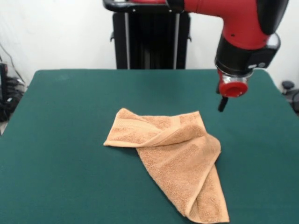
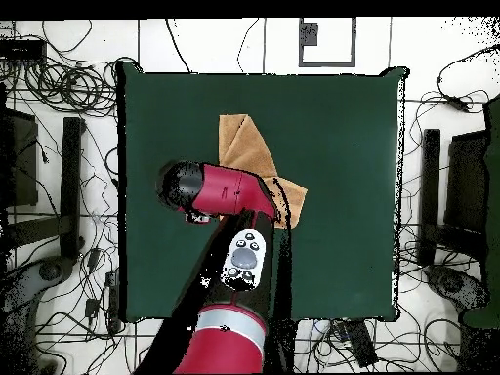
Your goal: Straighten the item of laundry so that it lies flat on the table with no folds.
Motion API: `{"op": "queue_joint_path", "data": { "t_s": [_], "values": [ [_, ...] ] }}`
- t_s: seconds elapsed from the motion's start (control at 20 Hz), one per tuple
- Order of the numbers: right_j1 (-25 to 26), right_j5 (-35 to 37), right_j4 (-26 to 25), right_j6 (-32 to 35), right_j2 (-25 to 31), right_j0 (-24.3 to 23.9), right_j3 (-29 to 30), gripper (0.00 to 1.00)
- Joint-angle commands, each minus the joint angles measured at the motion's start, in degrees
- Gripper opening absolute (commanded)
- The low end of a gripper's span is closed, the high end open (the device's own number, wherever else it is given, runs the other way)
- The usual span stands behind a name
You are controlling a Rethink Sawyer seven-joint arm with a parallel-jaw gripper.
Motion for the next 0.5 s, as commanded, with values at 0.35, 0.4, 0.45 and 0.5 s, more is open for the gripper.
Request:
{"op": "queue_joint_path", "data": {
  "t_s": [0.35,0.4,0.45,0.5],
  "values": [
    [8.0,-7.9,5.4,18.2,-4.8,3.1,-1.6,1.00],
    [9.1,-8.5,5.7,19.9,-6.1,4.0,-2.5,1.00],
    [10.0,-8.8,5.8,20.7,-7.2,4.8,-3.3,1.00],
    [10.9,-9.2,6.1,21.9,-8.6,5.6,-4.1,1.00]
  ]
}}
